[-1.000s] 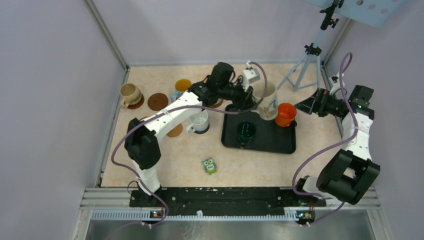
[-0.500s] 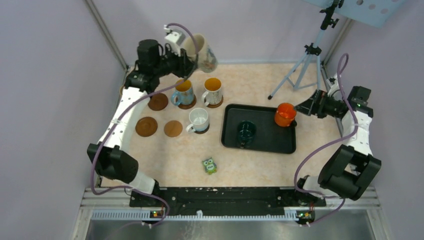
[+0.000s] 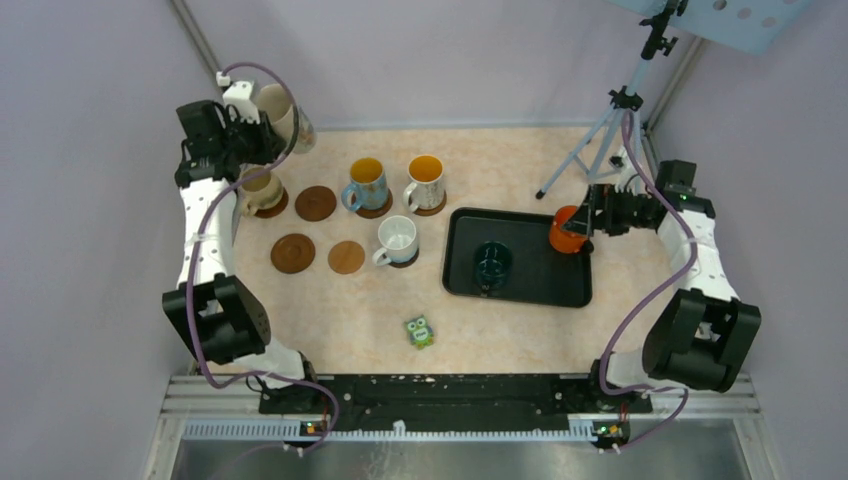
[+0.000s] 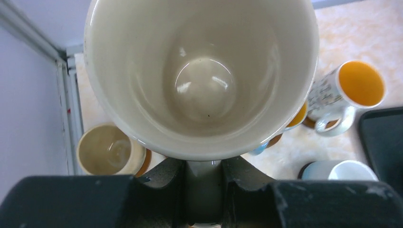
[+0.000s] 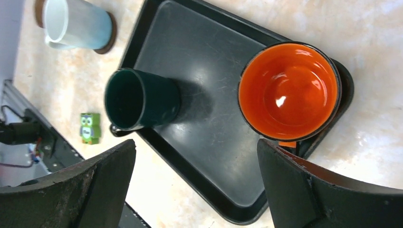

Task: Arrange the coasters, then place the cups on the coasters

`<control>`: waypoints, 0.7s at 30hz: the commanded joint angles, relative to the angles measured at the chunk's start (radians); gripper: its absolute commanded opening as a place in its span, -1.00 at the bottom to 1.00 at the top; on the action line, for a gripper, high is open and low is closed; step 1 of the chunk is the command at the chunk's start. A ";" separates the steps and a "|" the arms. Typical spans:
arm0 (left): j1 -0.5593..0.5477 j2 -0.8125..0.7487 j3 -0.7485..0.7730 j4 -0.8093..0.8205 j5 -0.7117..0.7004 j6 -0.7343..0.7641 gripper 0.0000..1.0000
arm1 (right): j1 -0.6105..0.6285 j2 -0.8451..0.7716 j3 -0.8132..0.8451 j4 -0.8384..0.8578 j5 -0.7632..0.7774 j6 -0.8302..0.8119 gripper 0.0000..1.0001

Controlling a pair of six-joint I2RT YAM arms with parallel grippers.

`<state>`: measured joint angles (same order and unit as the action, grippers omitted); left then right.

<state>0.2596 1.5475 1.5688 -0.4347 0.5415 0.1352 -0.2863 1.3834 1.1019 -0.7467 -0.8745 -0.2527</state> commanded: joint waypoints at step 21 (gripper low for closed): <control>0.045 0.054 -0.170 0.117 0.119 0.355 -1.00 | 0.085 -0.069 -0.017 0.141 0.183 0.013 0.95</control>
<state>0.3004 1.5742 1.3628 -0.4179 0.5674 0.4053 -0.2031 1.3472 1.0866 -0.6308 -0.6636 -0.2348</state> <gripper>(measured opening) 0.280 0.973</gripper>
